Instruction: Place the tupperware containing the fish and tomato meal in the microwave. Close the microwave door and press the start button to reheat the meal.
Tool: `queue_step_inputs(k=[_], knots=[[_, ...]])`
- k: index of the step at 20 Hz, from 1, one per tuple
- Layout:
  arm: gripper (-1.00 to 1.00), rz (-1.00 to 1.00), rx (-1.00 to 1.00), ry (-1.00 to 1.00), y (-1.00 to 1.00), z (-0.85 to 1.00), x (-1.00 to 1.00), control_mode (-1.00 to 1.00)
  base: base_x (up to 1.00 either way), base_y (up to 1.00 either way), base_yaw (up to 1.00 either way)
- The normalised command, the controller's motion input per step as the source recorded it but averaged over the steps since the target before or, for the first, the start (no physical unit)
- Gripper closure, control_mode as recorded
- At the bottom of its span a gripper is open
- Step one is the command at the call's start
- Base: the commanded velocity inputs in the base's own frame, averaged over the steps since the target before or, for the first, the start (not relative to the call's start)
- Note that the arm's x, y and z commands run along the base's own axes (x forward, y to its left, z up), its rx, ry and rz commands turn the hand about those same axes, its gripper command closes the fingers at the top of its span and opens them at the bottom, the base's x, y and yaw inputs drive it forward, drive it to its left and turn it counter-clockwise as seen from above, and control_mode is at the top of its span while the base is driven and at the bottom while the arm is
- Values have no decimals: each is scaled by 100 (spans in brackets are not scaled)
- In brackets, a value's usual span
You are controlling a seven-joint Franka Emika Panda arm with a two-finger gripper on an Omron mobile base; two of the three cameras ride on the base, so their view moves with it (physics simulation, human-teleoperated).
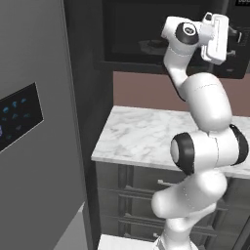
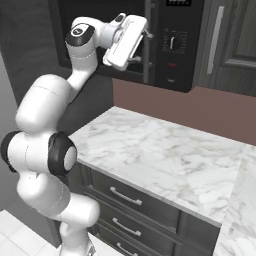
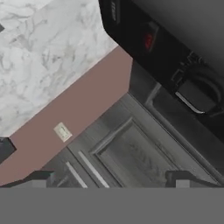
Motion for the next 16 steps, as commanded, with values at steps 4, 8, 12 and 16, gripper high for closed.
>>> queue_step_inputs(k=[4,8,12,16], knots=[[-100,-7,0,8,-46,11,100,-100,0,0,0],[-100,-1,7,6,-86,2,100,-100,0,0,0],[-100,3,18,3,-100,0,94,-100,0,0,0],[-100,21,24,-11,-100,-13,18,-100,0,0,0]])
